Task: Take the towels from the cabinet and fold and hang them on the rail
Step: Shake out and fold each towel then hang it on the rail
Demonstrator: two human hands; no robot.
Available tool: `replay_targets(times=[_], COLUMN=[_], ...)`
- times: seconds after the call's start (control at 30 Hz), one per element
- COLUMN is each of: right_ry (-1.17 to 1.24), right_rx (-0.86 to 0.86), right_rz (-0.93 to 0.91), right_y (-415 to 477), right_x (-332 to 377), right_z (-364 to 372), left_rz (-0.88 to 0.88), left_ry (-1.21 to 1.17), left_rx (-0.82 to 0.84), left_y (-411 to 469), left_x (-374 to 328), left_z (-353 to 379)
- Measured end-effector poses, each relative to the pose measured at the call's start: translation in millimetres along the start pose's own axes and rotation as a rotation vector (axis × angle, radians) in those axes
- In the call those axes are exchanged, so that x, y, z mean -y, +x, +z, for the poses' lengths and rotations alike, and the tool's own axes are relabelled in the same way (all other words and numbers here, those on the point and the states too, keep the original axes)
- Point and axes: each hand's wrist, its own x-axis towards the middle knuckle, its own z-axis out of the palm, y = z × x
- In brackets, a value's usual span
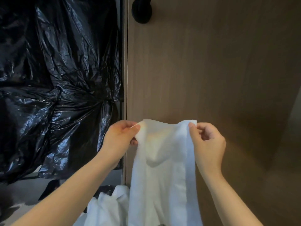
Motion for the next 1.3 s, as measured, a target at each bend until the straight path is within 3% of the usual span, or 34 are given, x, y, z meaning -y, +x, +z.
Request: replay_targets(times=[0.1, 0.23, 0.47, 0.7, 1.0, 1.13, 1.3], right_ry=[0.04, 0.186, 0.256, 0.472, 0.422, 0.267, 0.044], right_rx=[0.045, 0.186, 0.387, 0.531, 0.584, 0.641, 0.573], right_rz=[0.009, 0.169, 0.352, 0.416, 0.375, 0.338, 0.219], right_y=[-27, -62, -106, -117, -118, -114, -109], right_x=[8, 11, 15, 29, 27, 25, 20], right_z=[9, 15, 13, 3, 7, 13, 14], left_rz=[-0.037, -0.097, -0.171, -0.147, -0.136, -0.114, -0.089], left_ry=[-0.068, -0.23, -0.248, -0.253, -0.254, -0.239, -0.221], left_rx=[0.021, 0.043, -0.051, 0.003, 0.032, 0.055, 0.058], left_y=[-16, -43, -93, -108, -116, -119, -120], left_x=[4, 16, 45, 49, 54, 52, 49], left_z=[10, 14, 11, -10, -24, -24, -27])
